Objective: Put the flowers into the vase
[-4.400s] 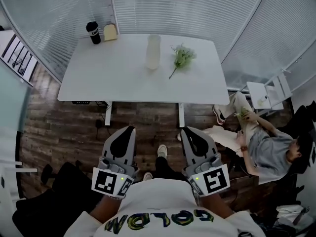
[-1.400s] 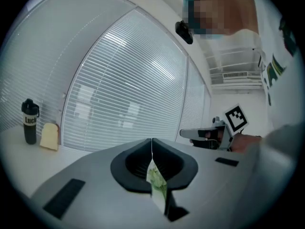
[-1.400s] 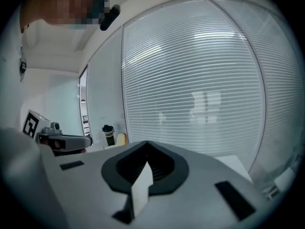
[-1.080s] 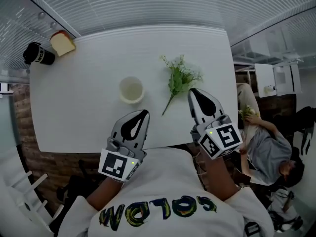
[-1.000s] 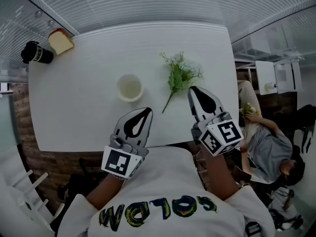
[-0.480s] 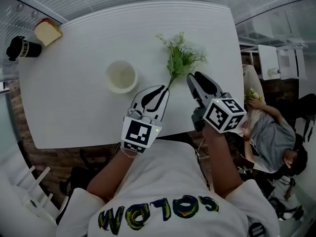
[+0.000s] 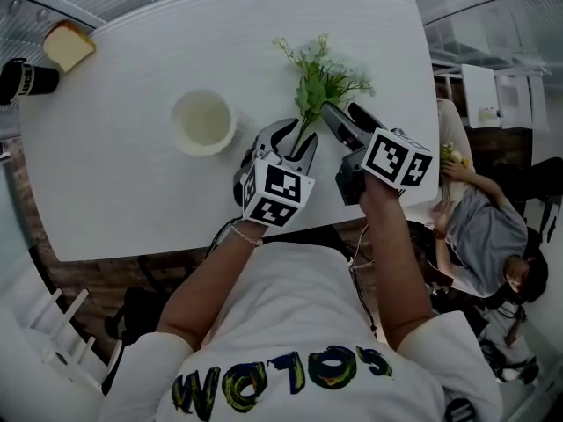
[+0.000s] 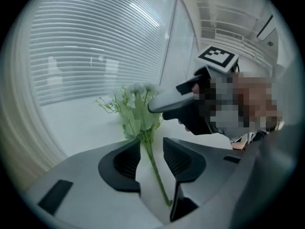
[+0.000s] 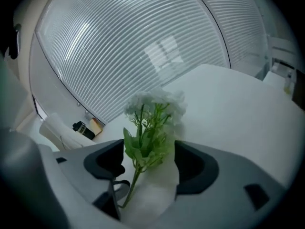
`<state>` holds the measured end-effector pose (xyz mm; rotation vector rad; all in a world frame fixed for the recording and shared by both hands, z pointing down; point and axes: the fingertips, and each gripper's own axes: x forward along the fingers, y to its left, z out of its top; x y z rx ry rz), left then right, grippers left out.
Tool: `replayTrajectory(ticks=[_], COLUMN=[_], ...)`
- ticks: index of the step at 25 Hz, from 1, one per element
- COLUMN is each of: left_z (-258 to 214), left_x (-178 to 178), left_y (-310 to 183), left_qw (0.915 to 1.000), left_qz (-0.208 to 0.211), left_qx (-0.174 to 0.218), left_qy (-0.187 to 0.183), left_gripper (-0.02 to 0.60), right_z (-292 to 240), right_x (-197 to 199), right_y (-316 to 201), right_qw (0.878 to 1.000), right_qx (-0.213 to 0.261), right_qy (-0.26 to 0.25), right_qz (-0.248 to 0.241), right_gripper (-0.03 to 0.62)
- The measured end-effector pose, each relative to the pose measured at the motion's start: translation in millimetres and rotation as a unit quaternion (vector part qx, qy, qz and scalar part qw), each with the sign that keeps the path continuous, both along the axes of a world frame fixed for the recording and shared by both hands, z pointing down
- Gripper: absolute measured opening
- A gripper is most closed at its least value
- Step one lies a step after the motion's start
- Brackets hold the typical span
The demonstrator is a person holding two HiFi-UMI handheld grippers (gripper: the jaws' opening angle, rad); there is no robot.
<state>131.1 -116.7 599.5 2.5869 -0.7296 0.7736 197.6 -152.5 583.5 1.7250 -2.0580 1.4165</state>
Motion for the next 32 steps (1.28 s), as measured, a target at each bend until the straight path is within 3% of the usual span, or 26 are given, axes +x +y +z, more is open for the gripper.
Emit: replayTrajectory(ticks=[4,7,10,16,24,32], left_z=[18.2,22.7,24.0,17.3,15.3,0.6], left_x=[7.9,10.3,12.6,21.0,19.9,14.9], left_y=[-1.5,-1.7,-0.7,5.3,7.8,5.4], left_qw=[0.999,0.9976,0.9961,0.9952,0.995,0.9958], left_qz=[0.02,0.027,0.04,0.061,0.069,0.064], left_qx=[-0.008,0.001,0.009,0.023,0.027,0.034], left_qy=[-0.039,-0.064,-0.079,-0.073,-0.068,-0.055], left_gripper=[0.154,0.085,0.074,0.057,0.055,0.055], right_z=[15.1,23.3,29.6,29.7,29.3,14.9], right_x=[-1.9,-4.0,-5.6,-0.8,2.8,-0.7], right_y=[-6.1,-7.8,-8.7,-7.5,-6.6,-8.7], right_qw=[0.999,0.998,0.998,0.997,0.997,0.997], right_qx=[-0.022,-0.031,-0.039,-0.04,-0.034,-0.014], right_qy=[-0.029,-0.046,-0.05,-0.065,-0.076,-0.078], right_qz=[0.003,0.0,-0.003,-0.004,0.009,0.011], right_gripper=[0.341,0.342,0.342,0.332,0.218,0.175])
